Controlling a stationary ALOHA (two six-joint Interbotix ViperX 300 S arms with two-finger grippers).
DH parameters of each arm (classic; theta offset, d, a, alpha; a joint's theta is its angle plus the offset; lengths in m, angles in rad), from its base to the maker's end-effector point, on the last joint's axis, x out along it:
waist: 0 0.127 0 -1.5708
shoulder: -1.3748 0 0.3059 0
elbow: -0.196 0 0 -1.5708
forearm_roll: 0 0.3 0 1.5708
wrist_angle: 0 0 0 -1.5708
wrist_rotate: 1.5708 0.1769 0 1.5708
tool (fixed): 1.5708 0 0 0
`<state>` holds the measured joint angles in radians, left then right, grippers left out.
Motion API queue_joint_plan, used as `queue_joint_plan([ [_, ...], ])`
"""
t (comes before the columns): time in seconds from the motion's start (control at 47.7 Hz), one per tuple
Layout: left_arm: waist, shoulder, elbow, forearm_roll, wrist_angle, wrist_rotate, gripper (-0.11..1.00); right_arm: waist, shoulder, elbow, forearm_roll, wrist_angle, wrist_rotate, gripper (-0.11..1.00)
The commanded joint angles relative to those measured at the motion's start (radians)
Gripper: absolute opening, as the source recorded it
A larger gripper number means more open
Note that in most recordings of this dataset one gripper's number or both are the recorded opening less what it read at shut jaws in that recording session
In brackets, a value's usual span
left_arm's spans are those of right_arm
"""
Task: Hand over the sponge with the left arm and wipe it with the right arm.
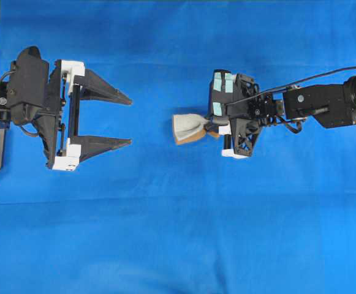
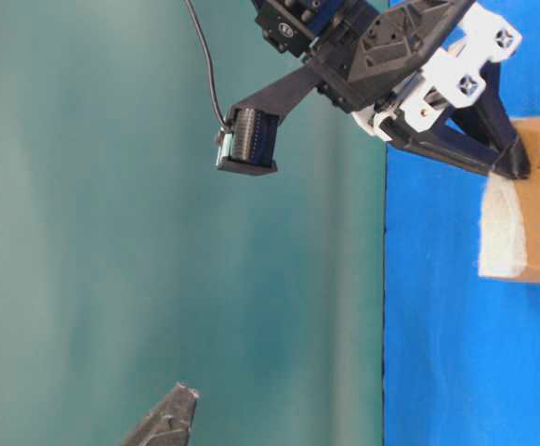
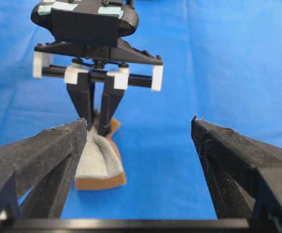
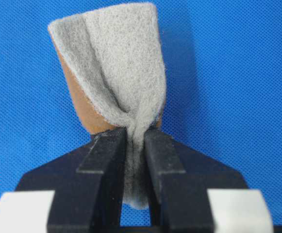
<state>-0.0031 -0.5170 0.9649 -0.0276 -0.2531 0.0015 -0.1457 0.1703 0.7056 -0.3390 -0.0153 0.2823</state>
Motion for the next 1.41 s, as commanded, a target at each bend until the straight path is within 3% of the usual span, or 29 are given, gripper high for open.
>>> queue_joint_plan([
  [0.0, -0.002, -0.003, -0.012, 0.002, -0.005, 0.002, 0.85, 0.012, -0.021, -0.012, 0.003, 0.0, 0.003, 0.18],
  [0.168, -0.002, -0.003, -0.012, 0.002, -0.003, 0.002, 0.85, 0.018, -0.051, -0.003, 0.003, 0.006, 0.003, 0.62],
  [0.252, -0.002, -0.003, -0.012, 0.0, -0.003, 0.002, 0.85, 0.018, -0.072, -0.002, 0.006, 0.008, 0.006, 0.73],
  [0.482, -0.002, -0.003, -0.014, 0.0, -0.003, 0.003, 0.85, 0.021, -0.163, -0.006, 0.012, 0.041, 0.006, 0.74],
  [0.839, -0.002, -0.003, -0.015, 0.002, -0.006, 0.003, 0.85, 0.048, -0.417, -0.002, 0.008, 0.224, -0.005, 0.74],
  [1.385, -0.002, -0.011, -0.014, 0.002, -0.009, 0.002, 0.84, 0.055, -0.474, 0.031, 0.012, 0.143, 0.006, 0.74],
])
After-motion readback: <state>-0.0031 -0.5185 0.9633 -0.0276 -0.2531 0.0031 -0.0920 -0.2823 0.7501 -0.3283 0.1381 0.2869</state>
